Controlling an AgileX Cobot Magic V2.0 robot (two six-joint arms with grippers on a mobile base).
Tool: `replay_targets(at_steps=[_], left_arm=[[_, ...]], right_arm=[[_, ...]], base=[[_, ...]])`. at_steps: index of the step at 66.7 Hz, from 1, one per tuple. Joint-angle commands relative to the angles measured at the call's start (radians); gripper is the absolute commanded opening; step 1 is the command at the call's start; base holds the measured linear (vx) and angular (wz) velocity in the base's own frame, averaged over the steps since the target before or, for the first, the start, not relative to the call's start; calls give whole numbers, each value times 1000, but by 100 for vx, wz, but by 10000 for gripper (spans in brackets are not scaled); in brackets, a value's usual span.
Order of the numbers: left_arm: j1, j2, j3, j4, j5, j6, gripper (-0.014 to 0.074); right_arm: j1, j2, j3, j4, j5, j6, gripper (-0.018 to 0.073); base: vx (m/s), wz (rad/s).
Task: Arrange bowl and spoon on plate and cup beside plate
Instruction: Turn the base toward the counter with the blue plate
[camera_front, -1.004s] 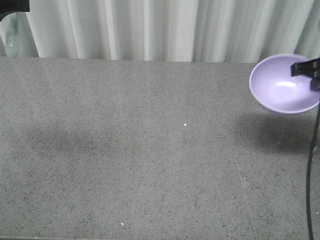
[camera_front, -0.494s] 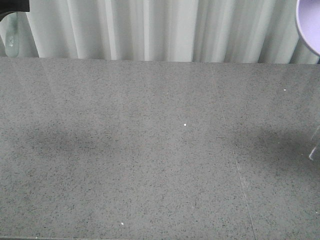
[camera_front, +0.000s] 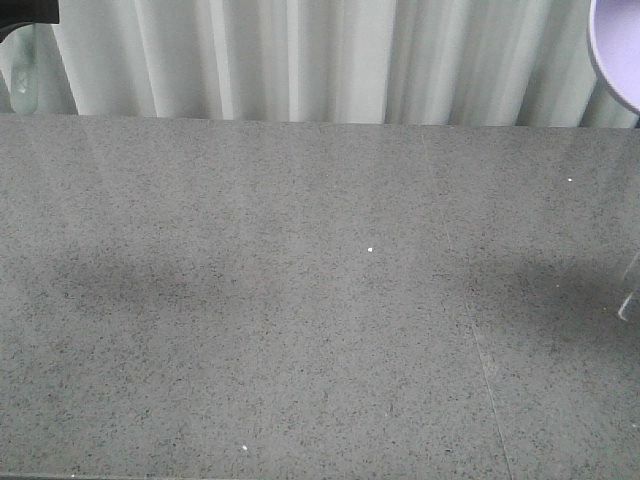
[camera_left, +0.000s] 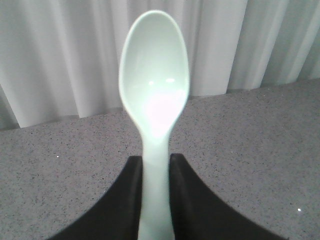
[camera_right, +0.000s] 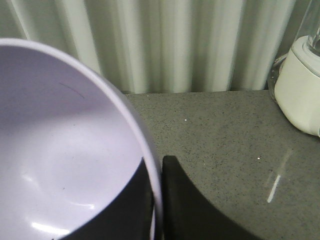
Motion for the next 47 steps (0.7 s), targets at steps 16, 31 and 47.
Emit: replay_targets(at_steps=[16,31,47], left_arm=[[-6,-24,-27,-17,-70,-1,-6],[-6,-24,-27,-17,-70,-1,-6],[-6,-24,-27,-17,-70,-1,-6]], right_arm=[[-3,-10,-23,4,-79,-6,-11],[-3,-10,-23,4,-79,-6,-11],[-3,-10,-23,4,-79,-6,-11]], base=[[0,0],[0,0],[0,0]])
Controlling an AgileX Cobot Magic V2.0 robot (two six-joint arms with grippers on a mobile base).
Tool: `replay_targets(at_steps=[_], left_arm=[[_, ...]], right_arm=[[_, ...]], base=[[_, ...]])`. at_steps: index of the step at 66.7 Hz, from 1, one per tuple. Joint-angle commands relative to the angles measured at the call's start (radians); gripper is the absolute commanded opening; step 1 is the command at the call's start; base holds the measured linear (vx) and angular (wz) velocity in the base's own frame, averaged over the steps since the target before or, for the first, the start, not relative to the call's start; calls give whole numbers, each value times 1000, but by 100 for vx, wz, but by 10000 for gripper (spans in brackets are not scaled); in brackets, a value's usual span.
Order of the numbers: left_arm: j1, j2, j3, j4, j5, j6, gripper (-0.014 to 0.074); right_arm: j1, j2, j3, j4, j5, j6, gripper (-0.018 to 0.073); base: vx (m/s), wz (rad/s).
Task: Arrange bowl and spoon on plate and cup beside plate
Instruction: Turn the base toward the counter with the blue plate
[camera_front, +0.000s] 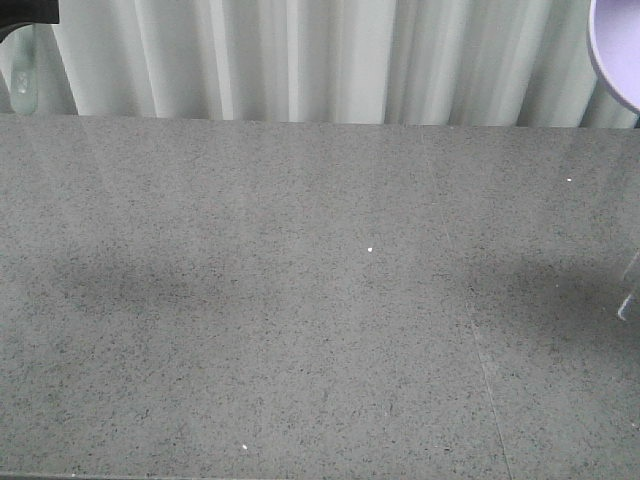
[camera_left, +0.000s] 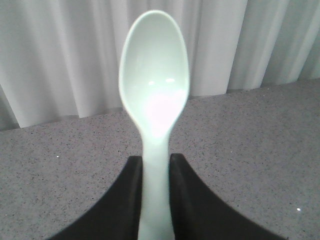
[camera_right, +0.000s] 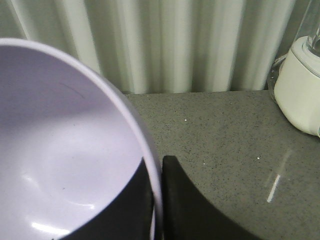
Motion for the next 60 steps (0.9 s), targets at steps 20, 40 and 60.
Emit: replay_targets(at_steps=[20,40,60], left_arm=[[-6,-24,-27,-17,-70,-1,-6],[-6,-24,-27,-17,-70,-1,-6],[-6,-24,-27,-17,-70,-1,-6]], right_arm=[[-3,-10,-23,4,-79,-6,-11],[-3,-10,-23,4,-79,-6,-11],[-3,-10,-23,4,-79,-6,-11]], base=[[0,-1],[-1,-4],[-4,-15]])
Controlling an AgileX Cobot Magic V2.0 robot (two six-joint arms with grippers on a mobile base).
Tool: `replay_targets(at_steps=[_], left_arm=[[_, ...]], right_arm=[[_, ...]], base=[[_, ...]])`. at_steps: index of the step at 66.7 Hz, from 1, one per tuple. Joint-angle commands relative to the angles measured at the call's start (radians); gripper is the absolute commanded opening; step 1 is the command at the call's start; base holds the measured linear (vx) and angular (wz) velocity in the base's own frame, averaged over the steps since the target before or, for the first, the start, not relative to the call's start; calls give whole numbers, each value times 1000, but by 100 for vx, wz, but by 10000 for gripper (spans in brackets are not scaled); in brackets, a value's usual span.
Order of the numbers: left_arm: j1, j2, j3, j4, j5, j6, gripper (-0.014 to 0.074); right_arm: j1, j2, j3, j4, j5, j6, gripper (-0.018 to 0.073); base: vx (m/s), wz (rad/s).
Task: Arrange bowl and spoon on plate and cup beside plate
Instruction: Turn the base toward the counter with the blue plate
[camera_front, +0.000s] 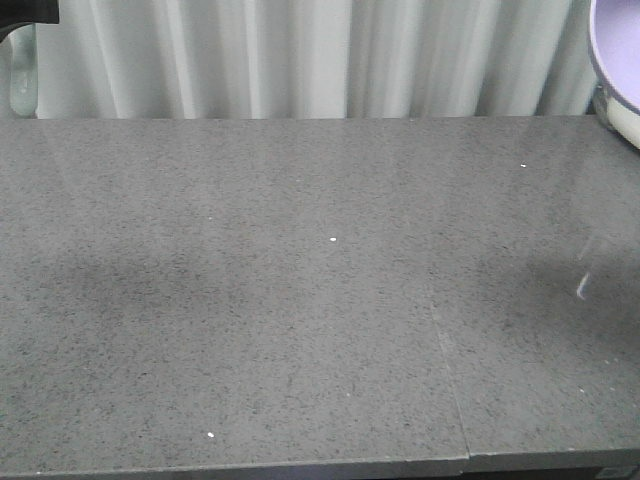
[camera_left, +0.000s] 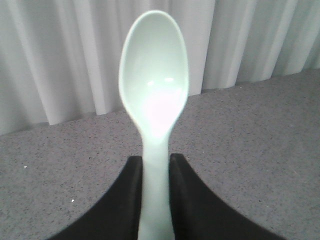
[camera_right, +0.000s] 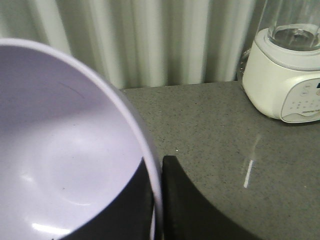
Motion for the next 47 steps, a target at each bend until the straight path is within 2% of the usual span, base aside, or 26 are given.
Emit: replay_targets(at_steps=[1,20,47], left_arm=[[-6,-24,-27,-17,-70,-1,-6],[-6,-24,-27,-17,-70,-1,-6],[-6,-24,-27,-17,-70,-1,-6]], right_arm=[[-3,-10,-23,4,-78,-6,-11],[-3,-10,-23,4,-78,-6,-11],[-3,-10,-23,4,-78,-6,-11]], base=[[-5,-20],[-5,-25],[-7,-45]])
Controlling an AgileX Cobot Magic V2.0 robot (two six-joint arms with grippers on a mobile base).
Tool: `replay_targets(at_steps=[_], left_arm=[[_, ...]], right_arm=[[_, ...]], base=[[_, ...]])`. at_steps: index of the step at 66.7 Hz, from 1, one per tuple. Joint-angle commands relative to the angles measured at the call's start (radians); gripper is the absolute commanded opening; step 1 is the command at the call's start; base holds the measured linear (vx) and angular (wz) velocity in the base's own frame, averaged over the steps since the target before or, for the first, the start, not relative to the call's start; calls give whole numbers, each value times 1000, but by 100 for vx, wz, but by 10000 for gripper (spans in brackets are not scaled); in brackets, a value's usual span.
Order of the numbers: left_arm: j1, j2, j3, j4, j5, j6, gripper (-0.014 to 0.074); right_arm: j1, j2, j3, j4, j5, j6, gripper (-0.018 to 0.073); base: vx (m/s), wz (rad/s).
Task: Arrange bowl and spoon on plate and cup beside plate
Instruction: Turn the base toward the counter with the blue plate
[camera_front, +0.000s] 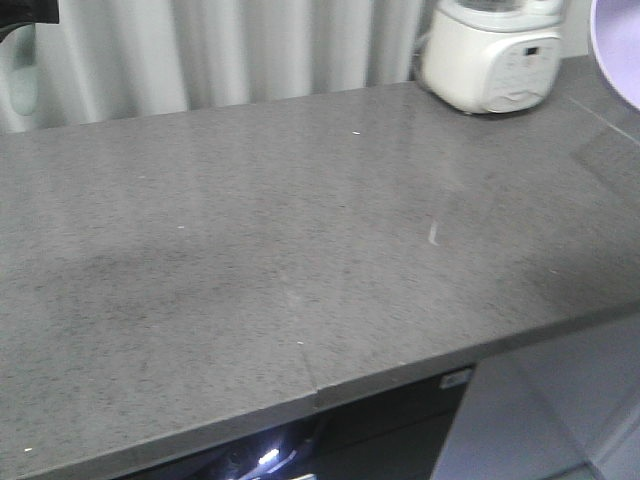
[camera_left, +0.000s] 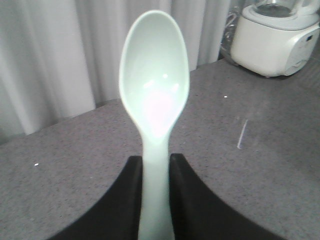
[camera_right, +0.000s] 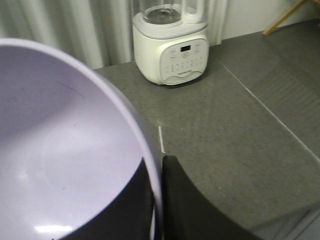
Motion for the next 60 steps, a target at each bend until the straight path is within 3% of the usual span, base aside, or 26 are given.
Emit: replay_targets(at_steps=[1,60], left_arm=[[-6,-24,-27,-17,-70,-1,-6],[-6,-24,-27,-17,-70,-1,-6]], right_arm=[[-3,-10,-23,3,-78,-6,-11],[-3,-10,-23,3,-78,-6,-11]], base=[[-8,-49],[-6,-35]])
